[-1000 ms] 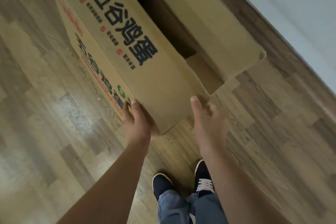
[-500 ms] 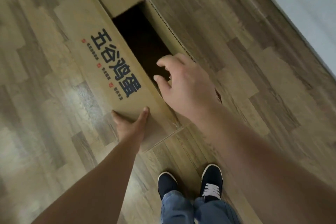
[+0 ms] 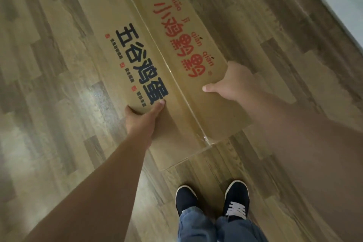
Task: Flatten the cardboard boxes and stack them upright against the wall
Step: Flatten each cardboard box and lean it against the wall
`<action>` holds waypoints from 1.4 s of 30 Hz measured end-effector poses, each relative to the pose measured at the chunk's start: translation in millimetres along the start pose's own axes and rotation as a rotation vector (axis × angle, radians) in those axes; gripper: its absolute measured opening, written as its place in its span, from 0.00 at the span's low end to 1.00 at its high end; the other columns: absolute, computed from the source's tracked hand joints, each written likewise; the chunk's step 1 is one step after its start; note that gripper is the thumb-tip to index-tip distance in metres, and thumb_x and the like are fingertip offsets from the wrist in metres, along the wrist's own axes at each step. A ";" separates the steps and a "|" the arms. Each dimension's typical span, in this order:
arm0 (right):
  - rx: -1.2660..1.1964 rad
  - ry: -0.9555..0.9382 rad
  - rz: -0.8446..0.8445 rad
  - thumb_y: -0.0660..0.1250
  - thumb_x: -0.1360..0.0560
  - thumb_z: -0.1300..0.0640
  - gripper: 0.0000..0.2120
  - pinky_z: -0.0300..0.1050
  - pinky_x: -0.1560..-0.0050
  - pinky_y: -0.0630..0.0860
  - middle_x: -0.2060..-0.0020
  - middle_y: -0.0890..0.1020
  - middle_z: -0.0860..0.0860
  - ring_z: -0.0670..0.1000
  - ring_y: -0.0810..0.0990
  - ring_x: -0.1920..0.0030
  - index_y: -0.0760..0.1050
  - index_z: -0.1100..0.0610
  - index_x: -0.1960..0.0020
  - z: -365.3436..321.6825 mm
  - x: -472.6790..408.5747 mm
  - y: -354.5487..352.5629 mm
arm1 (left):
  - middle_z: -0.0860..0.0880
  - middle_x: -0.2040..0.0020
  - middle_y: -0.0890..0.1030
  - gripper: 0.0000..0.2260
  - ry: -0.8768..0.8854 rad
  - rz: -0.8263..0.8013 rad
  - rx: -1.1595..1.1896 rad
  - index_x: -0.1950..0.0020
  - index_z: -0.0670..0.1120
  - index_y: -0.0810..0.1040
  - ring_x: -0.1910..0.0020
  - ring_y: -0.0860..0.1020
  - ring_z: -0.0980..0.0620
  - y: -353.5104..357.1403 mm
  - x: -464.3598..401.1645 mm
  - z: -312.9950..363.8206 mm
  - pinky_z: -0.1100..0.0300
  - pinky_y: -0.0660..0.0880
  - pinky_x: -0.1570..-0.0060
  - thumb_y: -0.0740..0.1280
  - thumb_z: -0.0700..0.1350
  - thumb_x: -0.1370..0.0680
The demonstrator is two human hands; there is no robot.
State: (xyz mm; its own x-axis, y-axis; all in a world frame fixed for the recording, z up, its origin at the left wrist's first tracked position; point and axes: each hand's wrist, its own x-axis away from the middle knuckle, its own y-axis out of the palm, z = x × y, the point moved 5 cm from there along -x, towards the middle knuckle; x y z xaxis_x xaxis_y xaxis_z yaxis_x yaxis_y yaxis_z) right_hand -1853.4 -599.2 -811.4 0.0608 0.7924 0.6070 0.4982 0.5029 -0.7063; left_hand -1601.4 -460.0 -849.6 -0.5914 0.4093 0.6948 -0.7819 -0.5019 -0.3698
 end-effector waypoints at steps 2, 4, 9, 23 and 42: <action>0.062 0.029 -0.026 0.82 0.37 0.33 0.49 0.56 0.40 0.79 0.32 0.79 0.56 0.61 0.80 0.34 0.71 0.58 0.26 13.1 12.4 1.7 | 0.52 0.41 0.82 0.43 -0.010 -0.012 -0.030 0.32 0.53 0.74 0.43 0.82 0.49 -5.6 11.7 -11.9 0.44 0.81 0.40 0.86 0.58 0.43; 0.066 0.085 -0.068 0.79 0.37 0.29 0.51 0.59 0.40 0.80 0.34 0.80 0.56 0.61 0.81 0.35 0.69 0.58 0.26 37.6 35.6 6.8 | 0.52 0.41 0.82 0.40 -0.023 -0.032 -0.079 0.31 0.52 0.74 0.43 0.82 0.49 -16.1 26.7 -29.9 0.45 0.81 0.42 0.86 0.56 0.39; -0.057 0.201 -0.082 0.61 0.49 0.10 0.64 0.62 0.44 0.82 0.39 0.84 0.51 0.58 0.84 0.42 0.72 0.53 0.26 93.1 61.5 11.5 | 0.49 0.41 0.82 0.40 -0.078 -0.091 -0.107 0.29 0.48 0.72 0.46 0.83 0.48 -18.5 42.3 -43.5 0.44 0.82 0.45 0.83 0.60 0.34; -0.572 0.065 -0.110 0.85 0.38 0.39 0.43 0.46 0.51 0.80 0.45 0.84 0.43 0.47 0.84 0.45 0.75 0.49 0.28 83.6 17.7 20.3 | 0.47 0.47 0.88 0.26 -0.002 -0.241 -0.035 0.36 0.49 0.80 0.48 0.87 0.44 9.0 4.0 -35.5 0.43 0.84 0.49 0.83 0.48 0.32; -0.852 0.087 0.387 0.81 0.44 0.27 0.43 0.55 0.47 0.86 0.48 0.87 0.40 0.44 0.88 0.49 0.76 0.41 0.33 130.4 373.8 -254.9 | 0.48 0.46 0.86 0.24 0.445 -0.564 -0.300 0.36 0.51 0.78 0.47 0.85 0.45 -40.5 371.3 192.1 0.48 0.82 0.53 0.81 0.48 0.30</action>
State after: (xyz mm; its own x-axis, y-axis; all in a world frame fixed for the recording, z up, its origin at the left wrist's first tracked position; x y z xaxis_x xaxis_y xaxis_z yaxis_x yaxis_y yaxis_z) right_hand -2070.4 -386.2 -451.9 0.4019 0.8059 0.4348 0.8930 -0.2397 -0.3810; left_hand -1751.4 -434.1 -458.1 -0.0619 0.8408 0.5378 -0.9704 0.0753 -0.2294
